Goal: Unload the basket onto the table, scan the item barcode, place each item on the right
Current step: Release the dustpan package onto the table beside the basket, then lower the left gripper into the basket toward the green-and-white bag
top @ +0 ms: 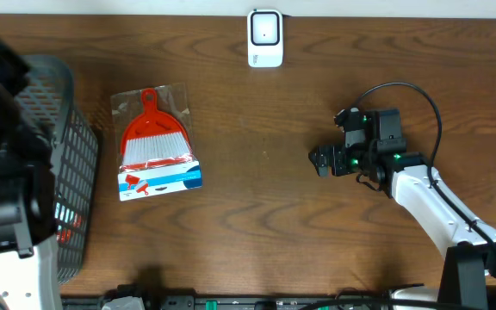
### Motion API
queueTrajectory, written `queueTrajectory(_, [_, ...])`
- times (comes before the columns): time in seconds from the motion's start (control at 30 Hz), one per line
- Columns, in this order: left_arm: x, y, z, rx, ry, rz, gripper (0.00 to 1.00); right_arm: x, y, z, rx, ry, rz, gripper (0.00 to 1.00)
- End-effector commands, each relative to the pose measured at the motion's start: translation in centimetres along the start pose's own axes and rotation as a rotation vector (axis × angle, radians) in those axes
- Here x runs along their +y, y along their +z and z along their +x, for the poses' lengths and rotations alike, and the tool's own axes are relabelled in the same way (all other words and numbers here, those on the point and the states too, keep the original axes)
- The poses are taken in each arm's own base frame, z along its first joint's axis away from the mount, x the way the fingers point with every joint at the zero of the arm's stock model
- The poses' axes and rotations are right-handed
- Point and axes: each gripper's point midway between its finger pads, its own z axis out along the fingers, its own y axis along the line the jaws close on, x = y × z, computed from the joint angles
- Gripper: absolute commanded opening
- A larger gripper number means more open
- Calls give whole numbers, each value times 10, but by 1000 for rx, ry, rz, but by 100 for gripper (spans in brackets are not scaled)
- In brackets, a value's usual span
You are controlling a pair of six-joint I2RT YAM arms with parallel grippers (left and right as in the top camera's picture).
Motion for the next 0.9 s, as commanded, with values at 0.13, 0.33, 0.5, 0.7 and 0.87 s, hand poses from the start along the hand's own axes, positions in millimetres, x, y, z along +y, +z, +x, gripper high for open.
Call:
queueTrajectory(0.13, [37,35,17,70,57,-72,83,1,3,7,23,7,2,99])
queueTrajectory(0.33, [46,74,53,165,83,-97,83,1,3,11,41,16,3,99])
queueTrajectory(0.5, [46,104,95,256,114,-117,83,1,3,17,63,23,5,99])
queueTrajectory(0.7, [48,113,133,305,100,-128,83,1,3,19,73,27,5,99])
queueTrajectory(0.87, [51,102,145,270,81,-116,84,0,3,19,73,26,7,99])
